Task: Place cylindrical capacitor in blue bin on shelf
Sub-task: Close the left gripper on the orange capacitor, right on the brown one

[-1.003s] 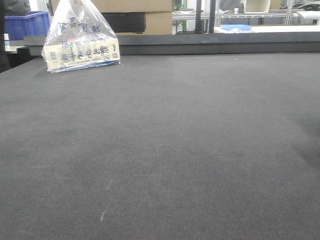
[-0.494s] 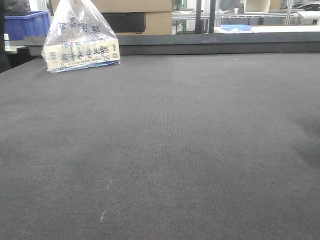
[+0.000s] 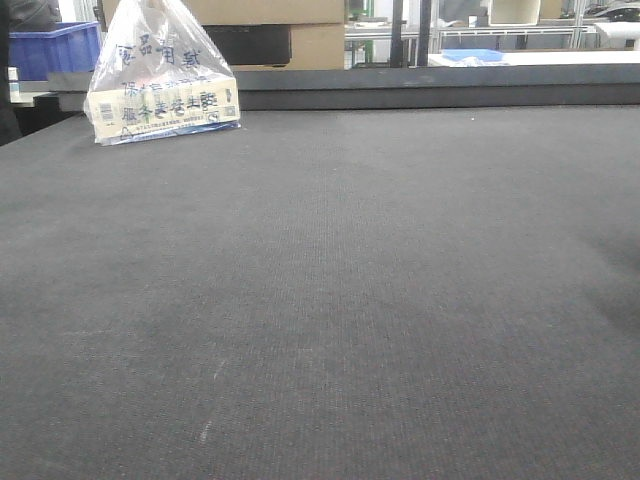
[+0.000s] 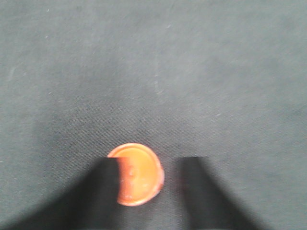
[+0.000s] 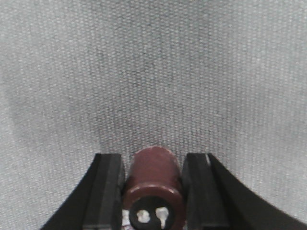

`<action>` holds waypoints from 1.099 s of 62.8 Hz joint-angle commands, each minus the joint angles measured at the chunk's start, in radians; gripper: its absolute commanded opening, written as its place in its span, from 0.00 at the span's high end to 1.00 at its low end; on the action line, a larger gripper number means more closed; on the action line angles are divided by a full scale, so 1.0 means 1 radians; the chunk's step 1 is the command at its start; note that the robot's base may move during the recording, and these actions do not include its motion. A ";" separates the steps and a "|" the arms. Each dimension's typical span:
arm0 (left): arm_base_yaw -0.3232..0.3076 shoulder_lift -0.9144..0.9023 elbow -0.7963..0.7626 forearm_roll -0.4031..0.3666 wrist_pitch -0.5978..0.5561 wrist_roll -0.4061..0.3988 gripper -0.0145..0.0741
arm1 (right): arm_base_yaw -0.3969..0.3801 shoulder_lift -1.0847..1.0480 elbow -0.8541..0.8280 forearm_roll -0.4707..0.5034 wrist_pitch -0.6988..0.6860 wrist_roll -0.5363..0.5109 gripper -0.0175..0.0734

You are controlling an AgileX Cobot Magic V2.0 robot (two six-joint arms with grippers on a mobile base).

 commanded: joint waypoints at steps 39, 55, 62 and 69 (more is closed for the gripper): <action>0.124 0.230 -0.008 -0.209 -0.042 0.092 0.31 | -0.001 0.005 0.002 0.000 -0.054 -0.002 0.99; 0.124 0.235 -0.012 -0.202 -0.062 0.092 0.31 | -0.001 0.005 0.002 0.002 -0.054 -0.002 0.99; 0.124 0.235 -0.025 -0.202 -0.062 0.092 0.31 | -0.001 0.005 0.002 0.002 -0.054 -0.002 0.99; 0.124 0.233 -0.043 -0.202 -0.050 0.092 0.31 | -0.001 0.005 0.002 0.002 -0.054 -0.002 0.99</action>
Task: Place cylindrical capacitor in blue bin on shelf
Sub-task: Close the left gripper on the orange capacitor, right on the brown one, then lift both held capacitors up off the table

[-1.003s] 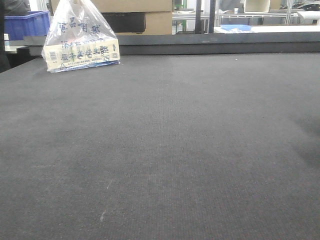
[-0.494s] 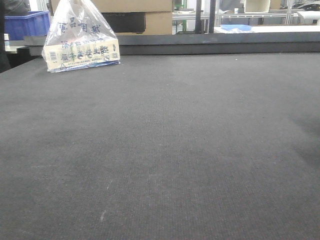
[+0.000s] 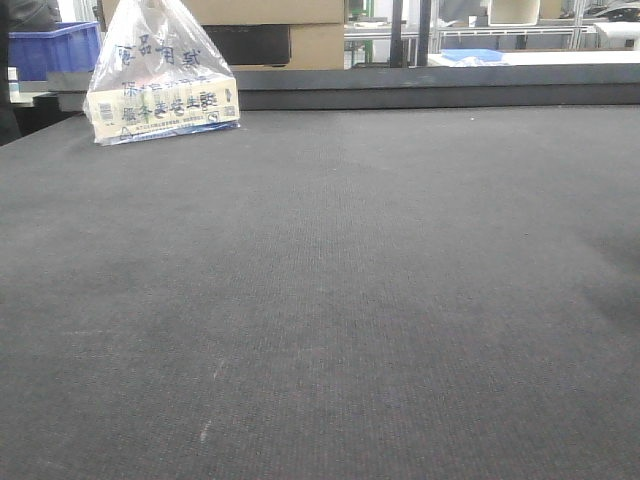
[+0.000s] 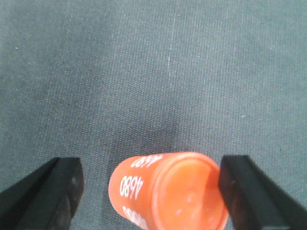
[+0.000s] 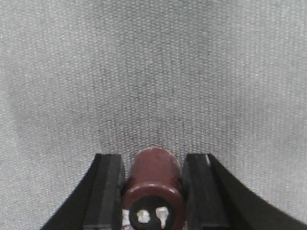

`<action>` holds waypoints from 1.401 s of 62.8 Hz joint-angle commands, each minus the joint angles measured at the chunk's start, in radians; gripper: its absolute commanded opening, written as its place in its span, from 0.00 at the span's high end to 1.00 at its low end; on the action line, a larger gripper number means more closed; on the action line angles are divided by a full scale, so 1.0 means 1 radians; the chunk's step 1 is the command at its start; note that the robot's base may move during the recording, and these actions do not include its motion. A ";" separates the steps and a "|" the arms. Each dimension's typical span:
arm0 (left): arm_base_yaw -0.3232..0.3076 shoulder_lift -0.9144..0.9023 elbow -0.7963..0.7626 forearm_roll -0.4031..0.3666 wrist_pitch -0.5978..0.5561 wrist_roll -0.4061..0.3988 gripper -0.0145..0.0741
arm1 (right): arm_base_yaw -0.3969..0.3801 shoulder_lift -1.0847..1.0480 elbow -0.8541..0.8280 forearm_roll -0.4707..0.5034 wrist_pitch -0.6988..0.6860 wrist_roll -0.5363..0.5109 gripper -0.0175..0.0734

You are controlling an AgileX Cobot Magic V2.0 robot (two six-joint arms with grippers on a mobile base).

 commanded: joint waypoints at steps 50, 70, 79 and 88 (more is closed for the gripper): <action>0.003 0.036 -0.056 0.084 0.113 0.000 0.31 | -0.001 0.003 0.002 0.000 -0.035 -0.002 0.99; 0.003 0.132 -0.052 0.084 0.113 0.000 0.33 | -0.001 0.003 0.002 0.000 -0.046 -0.002 0.99; 0.003 0.134 -0.052 0.084 0.125 0.000 0.53 | -0.001 0.003 0.002 0.002 -0.046 -0.002 0.99; 0.003 0.134 -0.052 0.086 0.131 0.000 0.92 | -0.001 0.003 0.002 0.002 -0.053 -0.002 0.99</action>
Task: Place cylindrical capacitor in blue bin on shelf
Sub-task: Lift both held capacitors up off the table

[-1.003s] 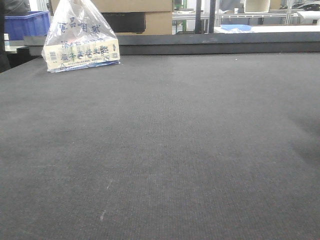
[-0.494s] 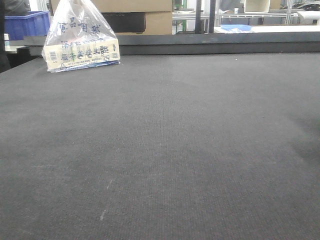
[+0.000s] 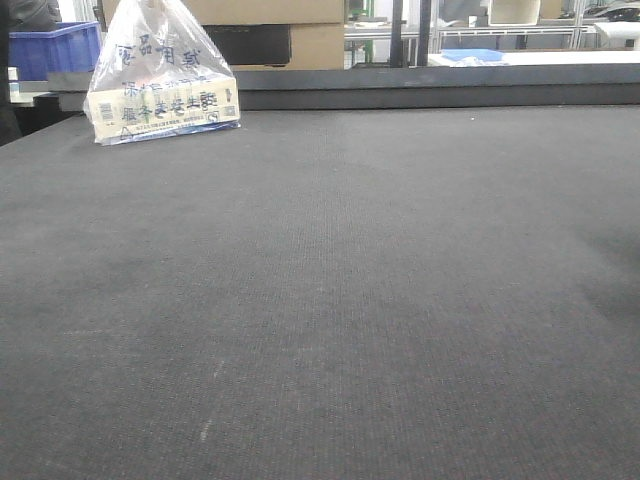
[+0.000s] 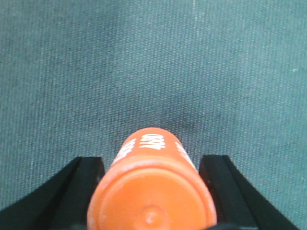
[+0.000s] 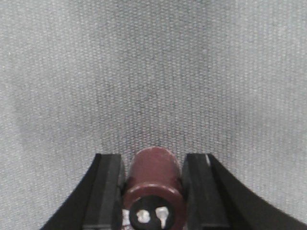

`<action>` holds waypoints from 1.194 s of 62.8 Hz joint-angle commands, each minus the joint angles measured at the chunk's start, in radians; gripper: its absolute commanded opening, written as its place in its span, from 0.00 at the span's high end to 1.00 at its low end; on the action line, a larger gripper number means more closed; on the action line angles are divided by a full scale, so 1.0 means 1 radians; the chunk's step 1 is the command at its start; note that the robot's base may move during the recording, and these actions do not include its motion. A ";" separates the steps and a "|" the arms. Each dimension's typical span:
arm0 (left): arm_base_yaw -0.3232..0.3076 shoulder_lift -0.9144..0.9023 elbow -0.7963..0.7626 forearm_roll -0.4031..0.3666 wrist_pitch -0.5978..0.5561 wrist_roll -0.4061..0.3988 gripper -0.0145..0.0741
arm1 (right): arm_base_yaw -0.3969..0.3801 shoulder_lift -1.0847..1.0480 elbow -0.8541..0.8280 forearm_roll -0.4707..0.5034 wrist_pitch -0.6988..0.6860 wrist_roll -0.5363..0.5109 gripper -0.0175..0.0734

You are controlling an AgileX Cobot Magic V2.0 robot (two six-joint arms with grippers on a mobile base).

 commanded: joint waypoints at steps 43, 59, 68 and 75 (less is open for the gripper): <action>0.003 -0.482 0.126 -0.257 -0.220 0.244 0.96 | -0.001 -0.317 0.051 -0.122 -0.380 -0.023 0.99; 0.003 -0.764 0.365 -0.362 -0.592 0.244 0.96 | -0.001 -0.548 0.229 -0.122 -0.584 -0.023 0.99; 0.003 -0.920 0.399 -0.362 -0.642 0.244 0.96 | -0.001 -0.691 0.249 -0.122 -0.584 -0.023 0.99; 0.003 -1.017 0.399 -0.362 -0.642 0.244 0.96 | -0.001 -0.780 0.249 -0.122 -0.598 -0.023 0.99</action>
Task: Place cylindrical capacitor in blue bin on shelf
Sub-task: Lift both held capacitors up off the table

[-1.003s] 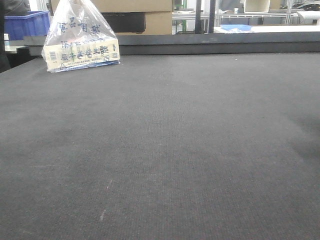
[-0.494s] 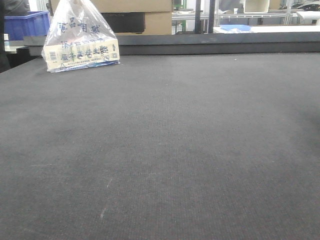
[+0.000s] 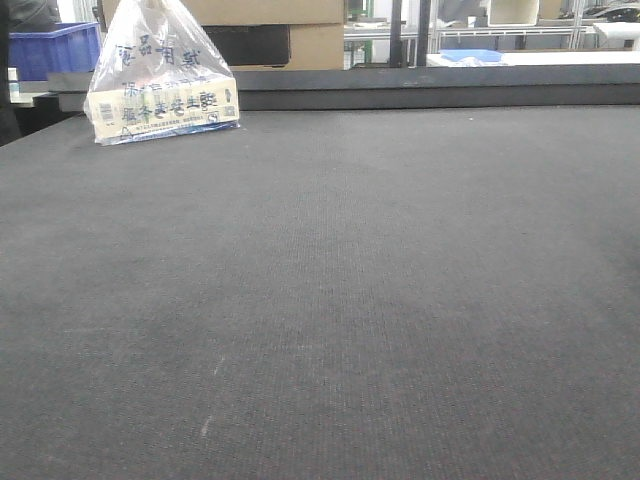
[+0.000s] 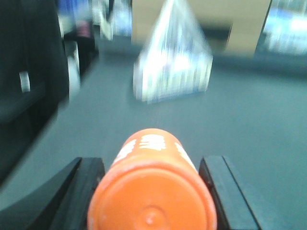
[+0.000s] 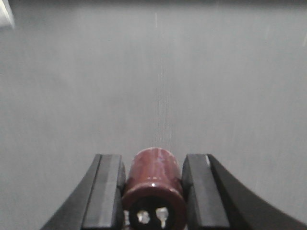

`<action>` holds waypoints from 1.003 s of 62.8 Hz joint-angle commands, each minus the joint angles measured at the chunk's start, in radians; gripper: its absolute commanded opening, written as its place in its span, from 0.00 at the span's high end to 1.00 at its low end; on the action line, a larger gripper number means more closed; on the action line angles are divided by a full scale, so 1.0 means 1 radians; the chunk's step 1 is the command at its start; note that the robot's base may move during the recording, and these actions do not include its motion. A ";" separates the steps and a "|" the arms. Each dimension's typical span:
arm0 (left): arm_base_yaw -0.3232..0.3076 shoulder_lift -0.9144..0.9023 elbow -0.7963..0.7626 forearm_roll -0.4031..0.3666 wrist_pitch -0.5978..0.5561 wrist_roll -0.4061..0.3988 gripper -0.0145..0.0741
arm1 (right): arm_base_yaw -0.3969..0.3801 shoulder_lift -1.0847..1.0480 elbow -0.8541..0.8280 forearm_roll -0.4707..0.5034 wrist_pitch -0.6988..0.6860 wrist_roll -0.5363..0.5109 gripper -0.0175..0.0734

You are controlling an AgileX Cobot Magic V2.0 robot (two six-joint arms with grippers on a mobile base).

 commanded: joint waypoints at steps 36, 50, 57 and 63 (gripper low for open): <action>0.003 -0.193 0.000 -0.011 -0.034 0.005 0.96 | -0.001 -0.215 0.001 -0.013 -0.047 -0.006 0.99; 0.003 -0.193 0.000 -0.011 -0.034 0.005 0.96 | -0.001 -0.215 0.001 -0.013 -0.047 -0.006 0.99; 0.003 -0.193 0.000 -0.011 -0.034 0.005 0.96 | -0.001 -0.215 0.001 -0.013 -0.047 -0.006 0.99; 0.003 -0.193 0.000 -0.011 -0.034 0.005 0.96 | -0.001 -0.215 0.001 -0.013 -0.047 -0.006 0.99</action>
